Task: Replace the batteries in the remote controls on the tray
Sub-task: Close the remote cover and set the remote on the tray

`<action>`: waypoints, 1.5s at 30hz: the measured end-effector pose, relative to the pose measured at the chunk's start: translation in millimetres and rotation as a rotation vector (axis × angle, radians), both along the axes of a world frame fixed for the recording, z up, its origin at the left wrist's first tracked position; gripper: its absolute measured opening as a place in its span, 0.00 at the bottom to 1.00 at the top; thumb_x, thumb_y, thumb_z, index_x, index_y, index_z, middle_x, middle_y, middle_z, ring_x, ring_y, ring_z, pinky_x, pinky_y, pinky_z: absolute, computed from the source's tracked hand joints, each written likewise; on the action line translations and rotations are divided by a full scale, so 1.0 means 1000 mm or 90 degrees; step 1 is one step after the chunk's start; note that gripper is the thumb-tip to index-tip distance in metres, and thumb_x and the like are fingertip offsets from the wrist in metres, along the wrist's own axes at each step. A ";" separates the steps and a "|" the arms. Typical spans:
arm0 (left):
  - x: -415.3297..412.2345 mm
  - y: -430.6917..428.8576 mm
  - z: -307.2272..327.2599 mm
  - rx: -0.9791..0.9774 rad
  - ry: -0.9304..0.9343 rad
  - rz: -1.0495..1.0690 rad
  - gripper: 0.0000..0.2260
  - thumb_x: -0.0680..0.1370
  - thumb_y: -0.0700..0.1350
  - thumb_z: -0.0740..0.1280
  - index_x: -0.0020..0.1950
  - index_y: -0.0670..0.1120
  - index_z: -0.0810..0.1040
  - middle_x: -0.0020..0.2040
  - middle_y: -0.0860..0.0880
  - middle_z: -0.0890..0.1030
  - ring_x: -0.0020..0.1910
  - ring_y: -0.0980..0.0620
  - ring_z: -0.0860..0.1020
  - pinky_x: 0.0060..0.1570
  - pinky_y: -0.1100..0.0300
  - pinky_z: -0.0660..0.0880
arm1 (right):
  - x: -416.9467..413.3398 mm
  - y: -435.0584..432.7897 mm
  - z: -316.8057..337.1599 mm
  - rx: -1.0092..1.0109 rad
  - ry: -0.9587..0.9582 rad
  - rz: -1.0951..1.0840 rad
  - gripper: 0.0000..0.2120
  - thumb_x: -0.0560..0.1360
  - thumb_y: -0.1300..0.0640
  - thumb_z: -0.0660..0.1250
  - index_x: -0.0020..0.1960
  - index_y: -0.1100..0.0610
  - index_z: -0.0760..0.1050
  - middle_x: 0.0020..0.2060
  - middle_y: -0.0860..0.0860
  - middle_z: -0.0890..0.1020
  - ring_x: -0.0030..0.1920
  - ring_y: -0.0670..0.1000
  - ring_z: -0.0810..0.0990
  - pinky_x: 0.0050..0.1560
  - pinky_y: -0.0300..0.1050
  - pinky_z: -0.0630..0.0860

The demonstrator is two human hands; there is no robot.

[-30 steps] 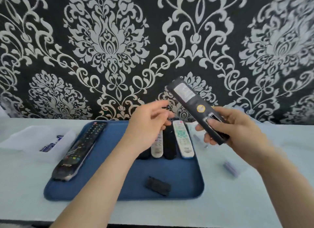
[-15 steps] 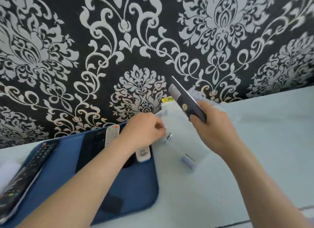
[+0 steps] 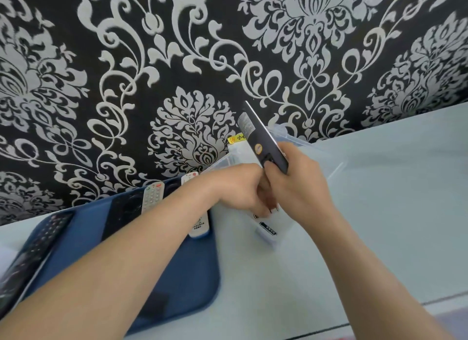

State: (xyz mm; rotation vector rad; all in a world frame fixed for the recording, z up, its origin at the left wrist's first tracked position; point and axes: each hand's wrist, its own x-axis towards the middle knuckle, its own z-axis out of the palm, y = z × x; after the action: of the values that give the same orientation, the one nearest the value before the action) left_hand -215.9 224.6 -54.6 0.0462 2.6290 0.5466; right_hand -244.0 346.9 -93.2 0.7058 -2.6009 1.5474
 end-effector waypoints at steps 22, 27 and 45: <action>0.054 -0.012 0.001 0.676 0.293 0.366 0.14 0.84 0.42 0.54 0.52 0.42 0.78 0.30 0.51 0.70 0.29 0.56 0.64 0.30 0.62 0.56 | 0.018 0.003 0.027 -0.649 -0.519 0.236 0.16 0.71 0.64 0.73 0.56 0.61 0.73 0.39 0.54 0.81 0.35 0.48 0.76 0.37 0.38 0.75; 0.070 -0.001 -0.003 0.697 0.403 0.470 0.10 0.83 0.42 0.57 0.53 0.46 0.77 0.33 0.49 0.77 0.29 0.56 0.70 0.29 0.66 0.66 | 0.031 -0.014 0.025 -0.598 -0.488 0.237 0.23 0.67 0.67 0.75 0.59 0.65 0.72 0.38 0.55 0.80 0.35 0.52 0.76 0.38 0.41 0.77; 0.092 -0.004 0.003 1.105 0.198 0.434 0.11 0.75 0.41 0.60 0.55 0.45 0.76 0.34 0.46 0.78 0.28 0.54 0.73 0.26 0.68 0.65 | 0.029 -0.015 0.024 -0.600 -0.631 0.334 0.15 0.69 0.59 0.71 0.53 0.66 0.78 0.34 0.55 0.80 0.35 0.50 0.78 0.50 0.44 0.75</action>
State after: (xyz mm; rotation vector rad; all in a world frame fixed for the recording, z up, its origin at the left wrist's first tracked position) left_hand -124.2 220.7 -52.0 -0.2438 1.4613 2.9172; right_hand -215.1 331.6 -68.8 0.5844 -1.5417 3.5763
